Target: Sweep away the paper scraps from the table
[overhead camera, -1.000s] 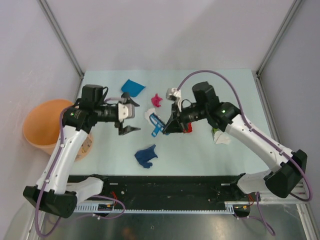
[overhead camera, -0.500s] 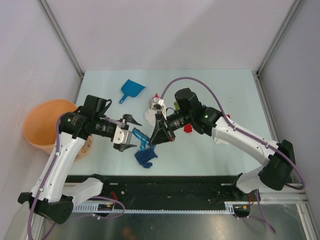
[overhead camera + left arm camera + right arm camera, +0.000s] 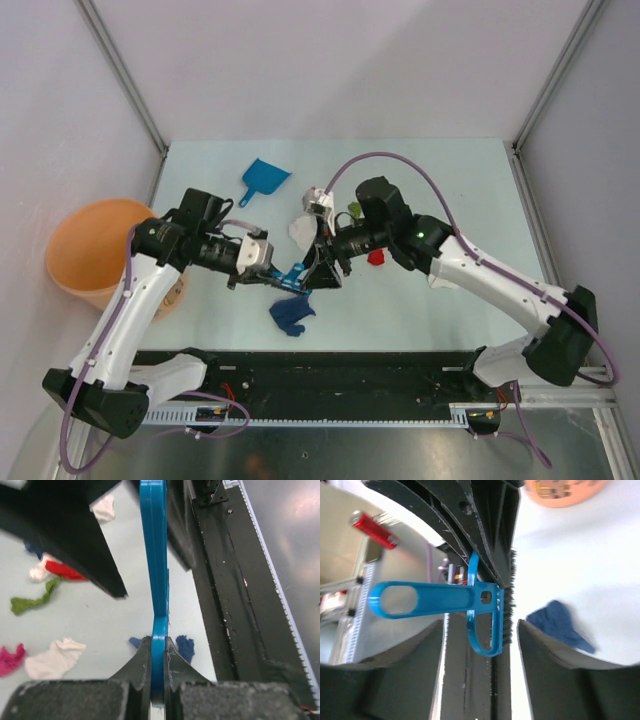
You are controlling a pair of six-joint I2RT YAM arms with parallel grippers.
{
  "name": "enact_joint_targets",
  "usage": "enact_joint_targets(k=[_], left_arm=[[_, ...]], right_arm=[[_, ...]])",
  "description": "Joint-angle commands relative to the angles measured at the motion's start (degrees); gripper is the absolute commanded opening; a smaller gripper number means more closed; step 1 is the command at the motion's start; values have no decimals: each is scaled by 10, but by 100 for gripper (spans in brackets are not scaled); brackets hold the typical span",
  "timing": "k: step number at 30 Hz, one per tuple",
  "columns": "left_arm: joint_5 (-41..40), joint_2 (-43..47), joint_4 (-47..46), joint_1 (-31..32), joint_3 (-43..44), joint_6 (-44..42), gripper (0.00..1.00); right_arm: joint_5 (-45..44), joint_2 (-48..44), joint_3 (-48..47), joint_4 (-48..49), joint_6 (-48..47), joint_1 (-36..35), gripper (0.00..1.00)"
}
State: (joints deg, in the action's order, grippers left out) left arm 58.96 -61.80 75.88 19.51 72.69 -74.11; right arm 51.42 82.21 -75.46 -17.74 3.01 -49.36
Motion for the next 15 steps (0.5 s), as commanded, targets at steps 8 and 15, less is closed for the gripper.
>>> enact_joint_targets(k=[8,15], left_arm=[[5,-35,-100,21,-22,312,0],[10,-24,-99,57,-33,317,0]], right_arm=[[-272,-150,-2,-34,-107,-39,100],[-261,-121,-7,9,-85,-43,84]])
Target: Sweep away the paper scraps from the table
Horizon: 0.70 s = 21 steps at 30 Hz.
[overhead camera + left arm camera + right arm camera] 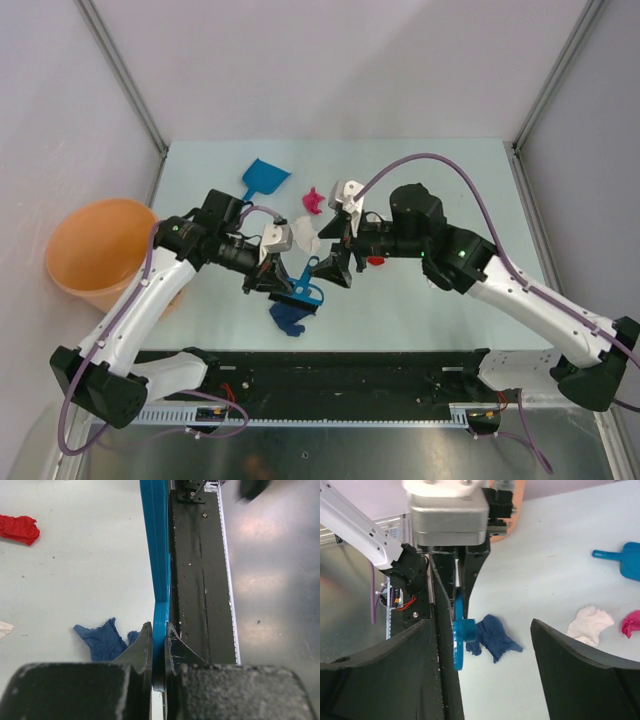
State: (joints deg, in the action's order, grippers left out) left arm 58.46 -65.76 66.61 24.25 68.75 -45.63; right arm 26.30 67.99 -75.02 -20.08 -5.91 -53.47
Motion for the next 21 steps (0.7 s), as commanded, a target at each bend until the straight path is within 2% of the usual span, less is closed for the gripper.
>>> enact_joint_targets(k=[1,2,5,6,10,11,12,13,14,16,17,18,19,21], left_arm=[[14,17,-6,11,9,31,0],[13,18,-6,13,10,29,0],[6,19,-6,19,10,22,0],[4,19,-6,20,10,21,0],[0,9,-6,21,18,21,0],[3,8,-6,20,24,20,0],[2,7,-7,21,28,20,0],[0,5,-8,20,32,21,0],[-5,4,-10,21,40,26,16],[-39,2,-35,20,45,70,57],[-57,4,-51,20,45,90,99],[-110,5,-86,21,45,130,100],[-147,5,-110,20,44,155,100],[-255,0,-185,20,40,229,100]], right_arm=[[-5,26,-14,34,6,-2,78],[-5,35,-20,27,7,-2,77],[13,42,-22,19,16,4,62],[25,43,-22,21,21,11,52],[76,56,-24,11,28,11,30],[83,59,-24,5,26,11,23],[90,64,-25,-3,21,11,0],[92,65,-24,-16,18,13,0],[91,65,-24,-22,17,16,0],[56,57,-24,-33,25,34,0],[28,52,-23,-35,39,42,0],[-12,48,-24,-38,47,50,0],[-130,38,-24,-44,56,55,0],[-262,33,-23,-52,102,74,0]])
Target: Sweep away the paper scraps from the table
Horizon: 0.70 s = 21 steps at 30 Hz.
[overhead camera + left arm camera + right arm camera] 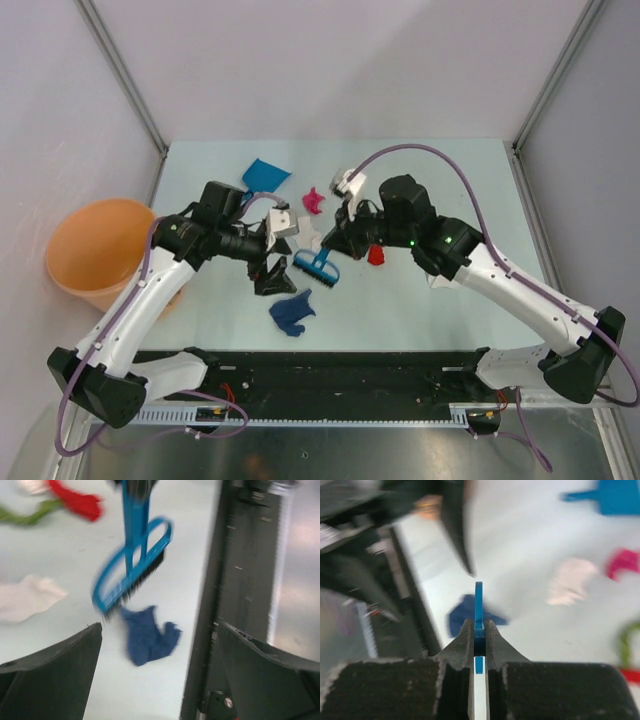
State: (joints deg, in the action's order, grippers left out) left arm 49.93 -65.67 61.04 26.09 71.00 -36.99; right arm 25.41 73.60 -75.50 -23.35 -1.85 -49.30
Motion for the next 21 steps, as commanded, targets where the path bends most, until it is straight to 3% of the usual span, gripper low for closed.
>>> enact_joint_targets(k=[1,4,7,13,17,21], left_arm=[[-258,-7,-144,2,20,152,100],[-371,-45,-194,1,27,155,100],[-444,-115,-243,-5,26,143,100],[-476,-319,-278,-82,136,158,100],[-528,-429,-277,-118,206,153,88],[-549,-507,-277,-135,272,154,87]], right_arm=[[-356,-28,-18,-32,75,43,0],[-437,-40,-9,-42,114,83,0],[-434,-71,26,-16,118,112,0],[-428,-98,62,-27,103,132,0],[-419,-110,80,-25,87,134,0],[-408,-116,93,-16,78,139,0]])
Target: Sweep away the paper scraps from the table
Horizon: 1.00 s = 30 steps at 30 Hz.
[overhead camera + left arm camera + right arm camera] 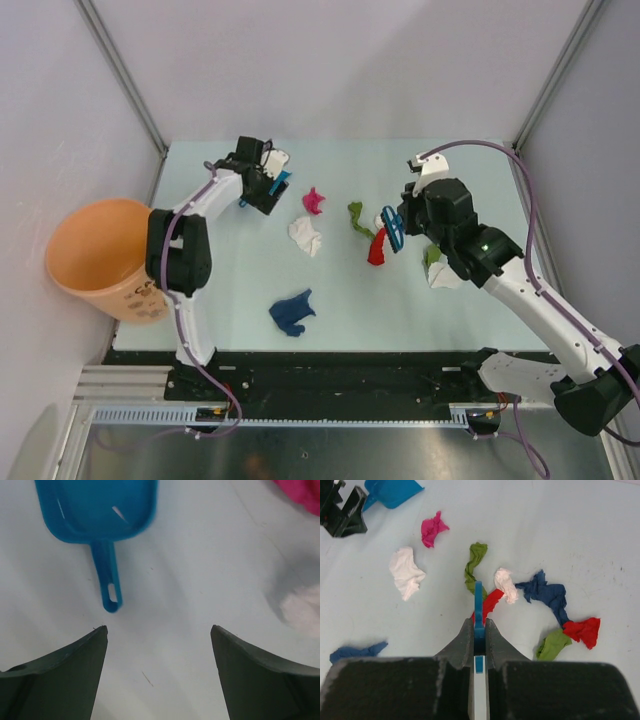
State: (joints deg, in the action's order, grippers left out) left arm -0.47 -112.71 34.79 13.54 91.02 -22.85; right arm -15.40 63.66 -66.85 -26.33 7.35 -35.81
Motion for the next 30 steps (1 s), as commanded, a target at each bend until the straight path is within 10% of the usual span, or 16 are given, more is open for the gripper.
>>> enact_joint_targets(k=[1,18,24,25,30], left_arm=[[-45,-50,-14,-14,97,16,87],[72,-259,103,-82,284,47,65],[95,-245,105,-81,244,23,26],[97,-231,105,-81,229,19,2],[110,-119,104,-81,153,-2,0]], right_arm=[[7,-17,12,18,-16,6,0],[13,3,25,44,-31,9,0],[18,-1,25,46,-22,9,0],[21,-3,25,46,-19,9,0],[71,-23,25,64,-41,-22,0]])
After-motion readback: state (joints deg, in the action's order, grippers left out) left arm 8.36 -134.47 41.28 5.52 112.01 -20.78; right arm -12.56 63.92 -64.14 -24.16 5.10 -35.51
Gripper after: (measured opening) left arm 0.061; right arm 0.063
